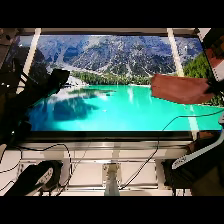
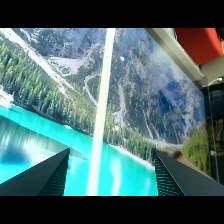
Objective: Fold the clothes and pants, and hang the long-sleeved shirts on hangers.
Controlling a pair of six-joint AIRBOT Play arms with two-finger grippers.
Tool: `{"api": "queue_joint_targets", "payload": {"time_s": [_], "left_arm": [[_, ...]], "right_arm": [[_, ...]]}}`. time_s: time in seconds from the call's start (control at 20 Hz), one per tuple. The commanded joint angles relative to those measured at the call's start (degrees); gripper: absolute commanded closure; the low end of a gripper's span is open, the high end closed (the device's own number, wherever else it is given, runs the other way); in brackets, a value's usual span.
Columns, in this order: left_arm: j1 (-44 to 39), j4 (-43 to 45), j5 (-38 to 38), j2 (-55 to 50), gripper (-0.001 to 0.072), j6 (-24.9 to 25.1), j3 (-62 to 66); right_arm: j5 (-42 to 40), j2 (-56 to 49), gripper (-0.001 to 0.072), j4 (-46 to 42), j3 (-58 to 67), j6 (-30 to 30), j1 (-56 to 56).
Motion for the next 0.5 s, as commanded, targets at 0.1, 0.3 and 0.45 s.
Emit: {"api": "queue_joint_targets", "payload": {"time_s": [0.1, 0.3, 0.45], "left_arm": [[-0.02, -0.44, -0.04, 0.02, 0.0127, 0.0, 0.04], [0.0, -0.42, -0.09, 0.02, 0.0127, 0.02, 0.04], [-0.02, -0.44, -0.55, 0.02, 0.0126, 0.0, 0.04]], "right_arm": [[0.59, 0.31, 0.0701, -8.28, 0.02, -0.26, -11.26], [1.84, 0.37, 0.0701, -9.94, 0.02, -0.22, -17.05], [1.99, 0.42, 0.0701, -11.02, 0.02, -0.2, -19.69]]}}
